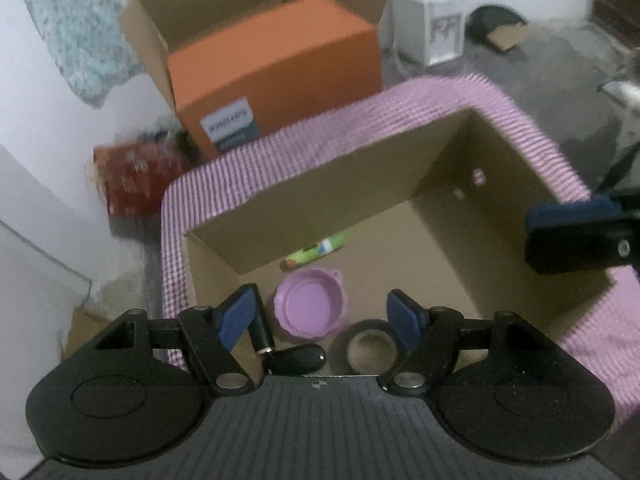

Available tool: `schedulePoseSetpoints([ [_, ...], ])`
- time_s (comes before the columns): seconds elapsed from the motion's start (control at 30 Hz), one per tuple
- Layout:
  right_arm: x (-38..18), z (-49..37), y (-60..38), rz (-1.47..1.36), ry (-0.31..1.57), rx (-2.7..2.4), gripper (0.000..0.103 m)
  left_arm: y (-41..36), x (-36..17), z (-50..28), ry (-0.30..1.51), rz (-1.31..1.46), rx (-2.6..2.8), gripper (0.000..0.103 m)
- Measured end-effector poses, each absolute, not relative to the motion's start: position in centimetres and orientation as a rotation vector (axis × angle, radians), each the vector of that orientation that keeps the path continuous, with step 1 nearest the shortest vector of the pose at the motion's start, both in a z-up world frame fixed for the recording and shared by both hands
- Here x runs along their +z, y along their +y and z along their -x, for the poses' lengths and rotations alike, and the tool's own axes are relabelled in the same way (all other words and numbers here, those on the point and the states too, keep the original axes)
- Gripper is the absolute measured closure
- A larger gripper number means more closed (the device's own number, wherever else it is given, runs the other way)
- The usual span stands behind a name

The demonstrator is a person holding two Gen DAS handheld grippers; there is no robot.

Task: Organize rigid objects
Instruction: 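Move the open right gripper back toward the gold jar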

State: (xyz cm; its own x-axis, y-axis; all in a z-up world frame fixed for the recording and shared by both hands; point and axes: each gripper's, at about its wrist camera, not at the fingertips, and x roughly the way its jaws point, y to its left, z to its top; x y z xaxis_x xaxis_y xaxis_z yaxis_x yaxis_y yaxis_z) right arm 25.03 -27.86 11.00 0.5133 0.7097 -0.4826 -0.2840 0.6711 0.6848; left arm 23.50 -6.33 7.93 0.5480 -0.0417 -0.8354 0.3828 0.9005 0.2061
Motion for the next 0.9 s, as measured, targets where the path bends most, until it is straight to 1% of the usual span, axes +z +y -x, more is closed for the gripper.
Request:
schedulePoseSetpoints([
  [0.2, 11.5, -17.8, -30.4, -0.618, 0.742, 0.595, 0.047, -6.4, 10.8, -17.2, 0.843, -0.367, -0.332, 0.029],
  [0.33, 11.0, -13.7, -31.5, -0.646, 0.700, 0.545, 0.047, -6.4, 10.4, -12.8, 0.788, -0.341, -0.373, 0.026],
  [0.43, 10.3, -11.5, -31.9, -0.663, 0.694, 0.514, 0.047, -6.6, 8.2, -10.1, 0.808, -0.317, -0.399, 0.025],
  [0.6, 8.6, -9.4, -32.5, -0.689, 0.722, 0.482, 0.047, -6.7, 4.3, -7.7, 0.864, -0.280, -0.394, 0.025],
  [0.77, 7.0, -8.3, -32.0, -0.673, 0.769, 0.460, 0.047, -8.1, 0.9, -5.7, 0.829, -0.353, -0.335, 0.025],
  [0.9, 5.9, -8.3, -31.2, -0.658, 0.814, 0.464, 0.047, -9.1, -1.3, -5.3, 0.830, -0.359, -0.329, 0.025],
])
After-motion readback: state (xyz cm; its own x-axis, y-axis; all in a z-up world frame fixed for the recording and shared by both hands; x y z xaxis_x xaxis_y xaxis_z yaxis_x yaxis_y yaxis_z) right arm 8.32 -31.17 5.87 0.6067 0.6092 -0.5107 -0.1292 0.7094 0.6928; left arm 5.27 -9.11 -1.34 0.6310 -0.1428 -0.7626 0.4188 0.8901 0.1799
